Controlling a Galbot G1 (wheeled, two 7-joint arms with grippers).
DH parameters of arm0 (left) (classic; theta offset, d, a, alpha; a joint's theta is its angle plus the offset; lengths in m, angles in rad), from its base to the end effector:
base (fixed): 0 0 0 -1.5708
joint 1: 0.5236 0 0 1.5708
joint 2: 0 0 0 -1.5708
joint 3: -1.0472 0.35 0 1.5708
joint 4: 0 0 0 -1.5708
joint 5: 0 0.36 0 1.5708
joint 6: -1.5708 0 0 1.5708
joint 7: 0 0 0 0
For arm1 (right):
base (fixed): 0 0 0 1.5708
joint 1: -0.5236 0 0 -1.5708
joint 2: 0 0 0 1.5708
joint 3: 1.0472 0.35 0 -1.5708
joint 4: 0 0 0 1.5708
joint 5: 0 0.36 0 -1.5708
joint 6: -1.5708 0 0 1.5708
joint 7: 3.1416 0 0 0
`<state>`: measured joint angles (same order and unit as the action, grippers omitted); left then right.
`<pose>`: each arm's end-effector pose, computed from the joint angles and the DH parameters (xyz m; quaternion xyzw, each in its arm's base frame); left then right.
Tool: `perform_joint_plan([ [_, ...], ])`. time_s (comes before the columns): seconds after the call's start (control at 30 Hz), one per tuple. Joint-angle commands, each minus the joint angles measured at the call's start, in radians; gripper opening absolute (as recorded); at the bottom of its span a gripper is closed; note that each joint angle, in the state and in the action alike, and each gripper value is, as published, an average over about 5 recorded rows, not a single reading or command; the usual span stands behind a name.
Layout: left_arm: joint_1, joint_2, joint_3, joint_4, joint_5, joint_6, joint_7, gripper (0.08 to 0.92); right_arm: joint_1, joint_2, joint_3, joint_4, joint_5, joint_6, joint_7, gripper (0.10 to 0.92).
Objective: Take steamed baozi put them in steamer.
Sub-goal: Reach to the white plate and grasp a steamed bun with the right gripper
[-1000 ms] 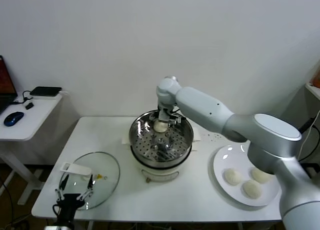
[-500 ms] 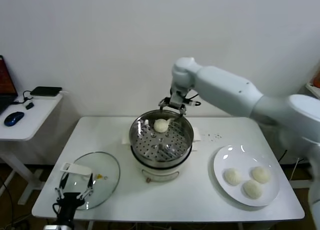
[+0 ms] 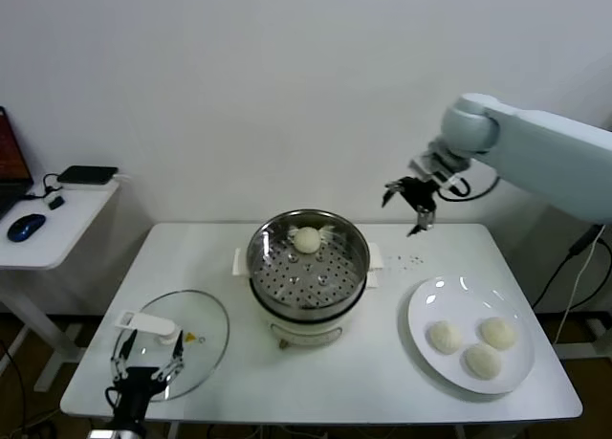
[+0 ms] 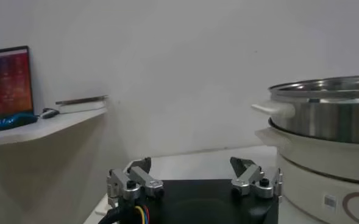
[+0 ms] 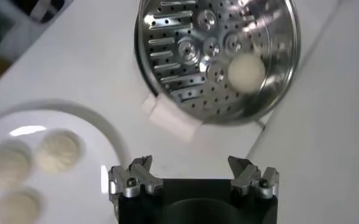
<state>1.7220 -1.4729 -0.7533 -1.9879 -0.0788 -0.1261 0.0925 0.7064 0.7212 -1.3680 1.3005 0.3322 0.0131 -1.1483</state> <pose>0.1279 0.0945 -0.3532 0.0273 -0.9958 -0.0642 0.0595 0.5527 -0.1177 -0.0091 0.5733 -0.5039 0.5843 0.2756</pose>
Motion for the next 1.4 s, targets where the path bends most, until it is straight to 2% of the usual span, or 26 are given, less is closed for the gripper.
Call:
perform_joint_plan([
  [0.03, 0.013, 0.005, 0.006, -0.004, 0.001, -0.002, -0.001, 0.823, -0.164, -0.274, 0.008, 0.084, 0.074, -0.197, 0.045, 0.823],
  [0.3, 0.022, 0.002, 0.007, -0.008, 0.005, -0.005, -0.002, 0.823, -0.36, -0.288, 0.099, 0.088, -0.026, -0.207, 0.038, 0.823],
  [0.53, 0.021, 0.001, 0.007, -0.004, 0.006, -0.005, -0.002, 0.823, -0.489, -0.24, 0.175, 0.079, -0.067, -0.213, 0.065, 0.823],
  [1.4, 0.028, 0.0, 0.005, -0.004, 0.015, -0.003, -0.001, 0.823, -0.633, -0.129, 0.275, -0.038, -0.169, -0.189, 0.083, 0.823],
])
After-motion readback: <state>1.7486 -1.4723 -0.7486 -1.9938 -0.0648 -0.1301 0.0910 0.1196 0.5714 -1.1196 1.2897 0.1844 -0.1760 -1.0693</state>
